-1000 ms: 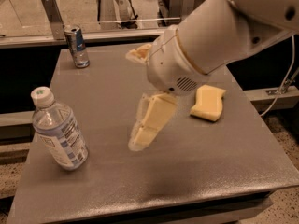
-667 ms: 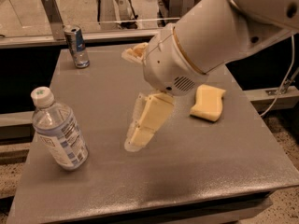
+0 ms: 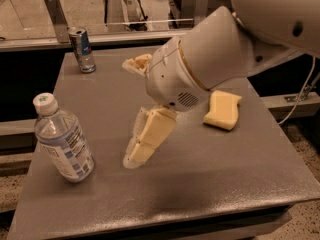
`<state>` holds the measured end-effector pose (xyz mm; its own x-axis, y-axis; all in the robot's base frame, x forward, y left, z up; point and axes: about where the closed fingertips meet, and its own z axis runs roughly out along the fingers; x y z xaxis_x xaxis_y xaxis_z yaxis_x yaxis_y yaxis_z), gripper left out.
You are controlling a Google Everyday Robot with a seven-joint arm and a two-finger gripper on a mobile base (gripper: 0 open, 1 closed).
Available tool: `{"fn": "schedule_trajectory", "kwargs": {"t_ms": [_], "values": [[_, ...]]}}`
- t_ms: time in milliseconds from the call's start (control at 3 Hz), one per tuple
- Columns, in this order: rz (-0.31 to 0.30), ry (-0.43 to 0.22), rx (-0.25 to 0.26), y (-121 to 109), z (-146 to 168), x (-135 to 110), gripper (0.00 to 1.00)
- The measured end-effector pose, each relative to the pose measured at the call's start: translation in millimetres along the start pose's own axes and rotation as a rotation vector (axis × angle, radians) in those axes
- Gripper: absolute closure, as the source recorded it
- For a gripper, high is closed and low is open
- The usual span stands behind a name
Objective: Move blue plastic bottle near sponge
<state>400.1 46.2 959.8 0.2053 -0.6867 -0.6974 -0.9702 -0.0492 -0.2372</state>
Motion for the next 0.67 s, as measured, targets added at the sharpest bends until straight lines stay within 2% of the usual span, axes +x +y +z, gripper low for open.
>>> {"fn": "schedule_trajectory", "kwargs": {"t_ms": [667], "values": [[0.012,-0.213,-0.068,14,65,-30,0.00]]}}
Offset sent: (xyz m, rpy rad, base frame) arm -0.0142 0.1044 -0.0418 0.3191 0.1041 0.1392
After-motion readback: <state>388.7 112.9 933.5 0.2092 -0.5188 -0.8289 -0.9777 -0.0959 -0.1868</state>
